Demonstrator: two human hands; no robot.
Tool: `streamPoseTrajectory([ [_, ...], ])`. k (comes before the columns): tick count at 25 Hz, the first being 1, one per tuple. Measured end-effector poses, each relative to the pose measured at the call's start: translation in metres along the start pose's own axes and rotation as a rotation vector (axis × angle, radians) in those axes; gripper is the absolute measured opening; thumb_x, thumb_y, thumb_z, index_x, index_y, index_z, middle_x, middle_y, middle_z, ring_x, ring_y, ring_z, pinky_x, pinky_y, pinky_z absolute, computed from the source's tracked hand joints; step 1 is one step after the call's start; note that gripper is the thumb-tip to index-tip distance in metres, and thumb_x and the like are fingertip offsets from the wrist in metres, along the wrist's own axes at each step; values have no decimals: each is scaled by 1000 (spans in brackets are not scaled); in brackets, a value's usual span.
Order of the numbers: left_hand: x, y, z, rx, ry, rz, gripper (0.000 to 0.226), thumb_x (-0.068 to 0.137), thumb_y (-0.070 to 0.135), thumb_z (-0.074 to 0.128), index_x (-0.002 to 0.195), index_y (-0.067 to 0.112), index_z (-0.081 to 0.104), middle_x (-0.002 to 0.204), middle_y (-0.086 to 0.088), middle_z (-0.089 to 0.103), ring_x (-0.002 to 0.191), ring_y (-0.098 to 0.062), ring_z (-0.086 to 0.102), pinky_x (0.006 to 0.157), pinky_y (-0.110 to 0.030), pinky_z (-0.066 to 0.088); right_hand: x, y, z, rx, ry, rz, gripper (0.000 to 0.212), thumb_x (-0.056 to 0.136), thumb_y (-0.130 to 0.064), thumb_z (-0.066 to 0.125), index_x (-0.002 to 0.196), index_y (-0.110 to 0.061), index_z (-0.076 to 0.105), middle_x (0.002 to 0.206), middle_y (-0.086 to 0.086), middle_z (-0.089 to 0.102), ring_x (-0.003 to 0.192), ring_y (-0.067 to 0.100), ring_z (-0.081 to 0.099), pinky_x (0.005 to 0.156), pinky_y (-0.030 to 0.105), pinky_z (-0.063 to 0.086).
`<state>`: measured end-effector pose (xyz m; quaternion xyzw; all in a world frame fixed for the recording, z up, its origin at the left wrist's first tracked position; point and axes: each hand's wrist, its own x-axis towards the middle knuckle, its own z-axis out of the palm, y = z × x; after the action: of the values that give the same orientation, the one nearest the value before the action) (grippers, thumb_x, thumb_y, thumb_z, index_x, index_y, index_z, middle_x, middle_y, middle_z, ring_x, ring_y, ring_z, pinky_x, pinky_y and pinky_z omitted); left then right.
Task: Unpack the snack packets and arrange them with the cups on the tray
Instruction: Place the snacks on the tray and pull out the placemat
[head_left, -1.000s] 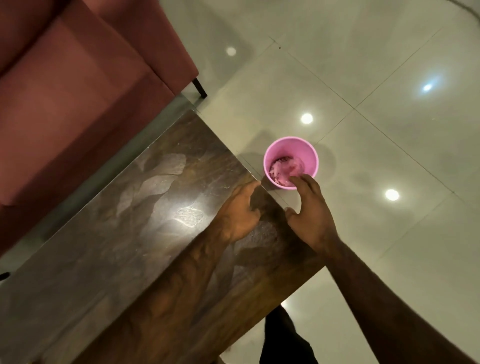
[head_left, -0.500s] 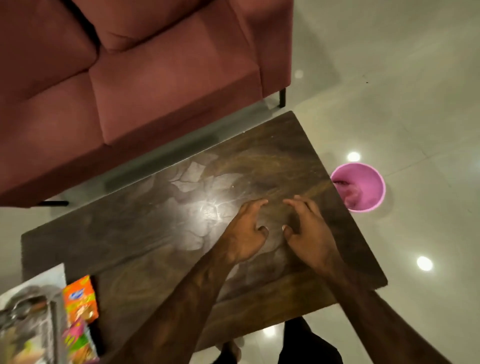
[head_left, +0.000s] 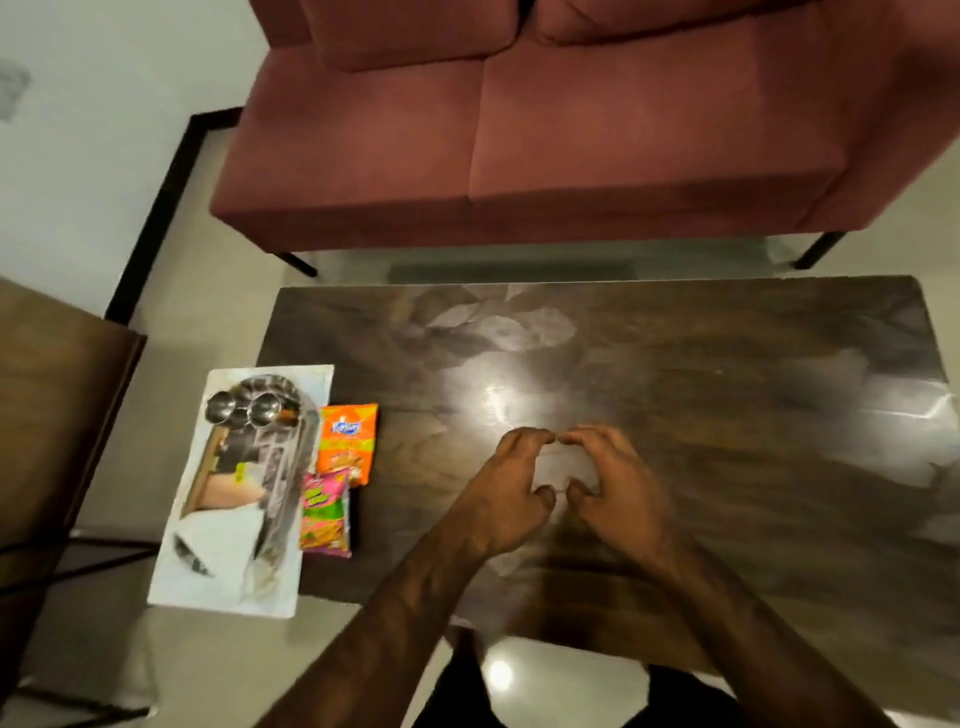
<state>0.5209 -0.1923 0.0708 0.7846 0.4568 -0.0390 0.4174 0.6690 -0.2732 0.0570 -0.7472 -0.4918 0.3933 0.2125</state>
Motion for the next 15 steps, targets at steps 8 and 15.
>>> streamPoseTrajectory([
  [8, -62, -181, -114, -142, 37, -112, 57, 89, 13, 65, 143, 15, 47, 146, -6, 46, 132, -19, 46, 106, -21, 36, 52, -146, 167, 66, -98, 28, 52, 88, -5, 72, 137, -20, 65, 143, 2, 55, 126, 21, 61, 108, 35, 51],
  [15, -99, -295, -170, -319, 174, -341, 52, 88, 0, 62, 137, 11, 51, 139, -12, 49, 126, -26, 54, 105, -33, 44, 97, -226, 255, -92, -298, -28, 57, 86, -3, 70, 141, -18, 63, 140, 8, 56, 124, 26, 62, 109, 35, 49],
])
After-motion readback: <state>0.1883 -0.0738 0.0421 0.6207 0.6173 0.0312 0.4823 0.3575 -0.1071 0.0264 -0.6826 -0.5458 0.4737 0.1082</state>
